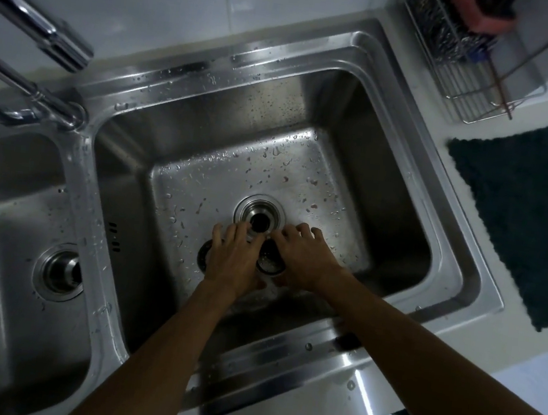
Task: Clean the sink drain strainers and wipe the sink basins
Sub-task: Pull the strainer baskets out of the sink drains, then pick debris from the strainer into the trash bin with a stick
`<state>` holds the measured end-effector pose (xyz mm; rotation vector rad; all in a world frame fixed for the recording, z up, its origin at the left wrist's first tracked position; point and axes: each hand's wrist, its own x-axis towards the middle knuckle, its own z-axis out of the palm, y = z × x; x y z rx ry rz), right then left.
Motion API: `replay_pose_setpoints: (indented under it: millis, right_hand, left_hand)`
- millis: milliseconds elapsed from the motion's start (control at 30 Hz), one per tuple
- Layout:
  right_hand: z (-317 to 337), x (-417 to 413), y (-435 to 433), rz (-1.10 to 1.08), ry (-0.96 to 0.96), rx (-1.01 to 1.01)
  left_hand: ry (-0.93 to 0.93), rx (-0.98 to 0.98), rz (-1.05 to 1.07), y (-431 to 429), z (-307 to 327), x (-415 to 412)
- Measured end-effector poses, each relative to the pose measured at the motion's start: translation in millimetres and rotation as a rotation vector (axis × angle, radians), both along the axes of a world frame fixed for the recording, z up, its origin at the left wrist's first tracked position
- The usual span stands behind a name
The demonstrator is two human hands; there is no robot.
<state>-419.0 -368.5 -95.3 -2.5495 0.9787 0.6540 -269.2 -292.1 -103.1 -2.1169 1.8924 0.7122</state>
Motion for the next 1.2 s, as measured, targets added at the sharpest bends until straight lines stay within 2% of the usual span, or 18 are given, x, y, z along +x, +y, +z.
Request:
replay_pose_setpoints:
  millis: [67, 200, 367, 567, 667, 800, 1200]
  right_hand:
    - [6.4, -5.2, -2.5, -0.036, -0.014, 0.015]
    - [43.7, -29.9, -29.5, -0.162, -0.109, -0.049]
    - [132.3, -87.9, -93.3, -0.321, -0.212, -0.283]
    - [208.2, -153.8, -147.1, -0.301, -0.309, -0.629]
    - [210.4, -180.8, -173.1, -0.372, -0.168, -0.679]
    - [192.9, -197.8, -192.0, -0.371, -0.046, -0.572]
    - [187.9, -201.4, -170.7, -0.34, -0.299, -0.683]
  left_hand:
    - [0.047, 0.015, 0.012, -4.2, 7.0, 0.5]
    - [0.197, -0.095, 0.055, -45.5, 40.6, -8.4]
    - [0.272, -0.296, -0.058, -142.5, 98.0, -58.7]
    - [0.296, -0.398, -0.136, -223.7, 141.7, -128.9]
    - [0.294, -0.424, -0.183, -236.7, 144.1, -145.8]
    - [0.276, -0.418, -0.22, -240.4, 140.1, -157.6]
    - [0.2, -0.388, -0.27, -218.3, 137.2, -150.1]
